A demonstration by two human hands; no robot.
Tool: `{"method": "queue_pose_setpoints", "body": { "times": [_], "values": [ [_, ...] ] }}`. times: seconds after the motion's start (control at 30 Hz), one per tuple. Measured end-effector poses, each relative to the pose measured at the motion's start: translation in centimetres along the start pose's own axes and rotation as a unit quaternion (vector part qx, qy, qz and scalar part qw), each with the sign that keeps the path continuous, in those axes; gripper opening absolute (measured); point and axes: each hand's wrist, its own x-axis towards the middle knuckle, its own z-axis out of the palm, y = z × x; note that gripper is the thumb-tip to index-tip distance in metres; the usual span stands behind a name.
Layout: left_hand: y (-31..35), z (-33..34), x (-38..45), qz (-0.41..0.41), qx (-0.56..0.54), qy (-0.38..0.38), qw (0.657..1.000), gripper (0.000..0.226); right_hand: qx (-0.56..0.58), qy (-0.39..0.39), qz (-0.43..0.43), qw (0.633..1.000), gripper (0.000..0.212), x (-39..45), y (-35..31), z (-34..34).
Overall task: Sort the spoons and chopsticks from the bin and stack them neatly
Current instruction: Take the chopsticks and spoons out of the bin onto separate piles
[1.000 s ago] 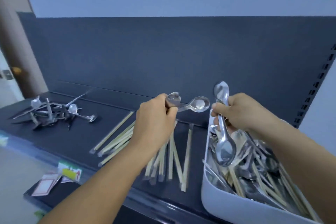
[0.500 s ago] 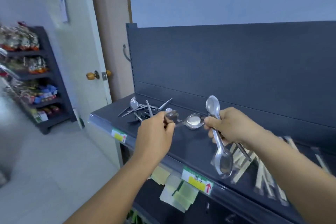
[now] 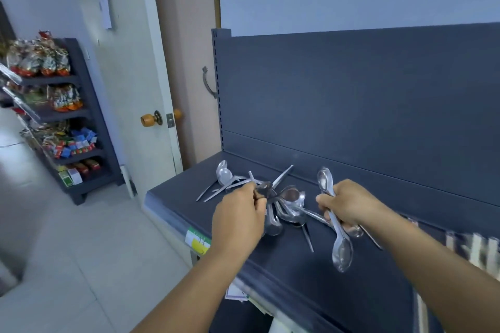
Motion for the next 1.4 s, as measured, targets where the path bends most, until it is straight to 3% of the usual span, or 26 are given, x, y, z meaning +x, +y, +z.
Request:
{"method": "queue_pose_setpoints", "body": {
  "times": [0.17, 0.37, 0.53, 0.67, 0.9, 1.4],
  "values": [
    [-0.3, 4.1, 3.8, 0.042, 0.058, -0.024, 0.997, 0.011, -0.061, 0.005, 0.029, 0.998, 0.031, 5.8, -0.2, 0.9],
    [-1.3, 6.4, 5.0, 0.131, 0.170, -0.164, 0.963, 0.022, -0.146, 0.000, 0.030, 0.989, 0.029, 8.0, 0.2, 1.4],
    [-0.9, 6.0, 4.2, 0.132, 0.192, -0.228, 0.945, 0.056, -0.170, -0.026, -0.006, 0.985, 0.055, 6.1, 0.4, 1.7],
    [0.0, 4.9, 2.9, 0.132, 0.199, -0.241, 0.941, 0.065, -0.168, -0.006, -0.051, 0.984, 0.055, 2.8, 0.4, 1.2],
    [3.3, 1.9, -2.7, 0.185, 0.120, -0.213, 0.952, 0.062, -0.157, 0.063, -0.083, 0.982, 0.061, -6.8, 2.4, 0.6],
    [15.9, -0.1, -16.3, 0.322, 0.000, -0.262, 0.910, 0.053, -0.136, 0.173, 0.005, 0.975, 0.061, -26.0, 12.4, -3.4]
  ]
}}
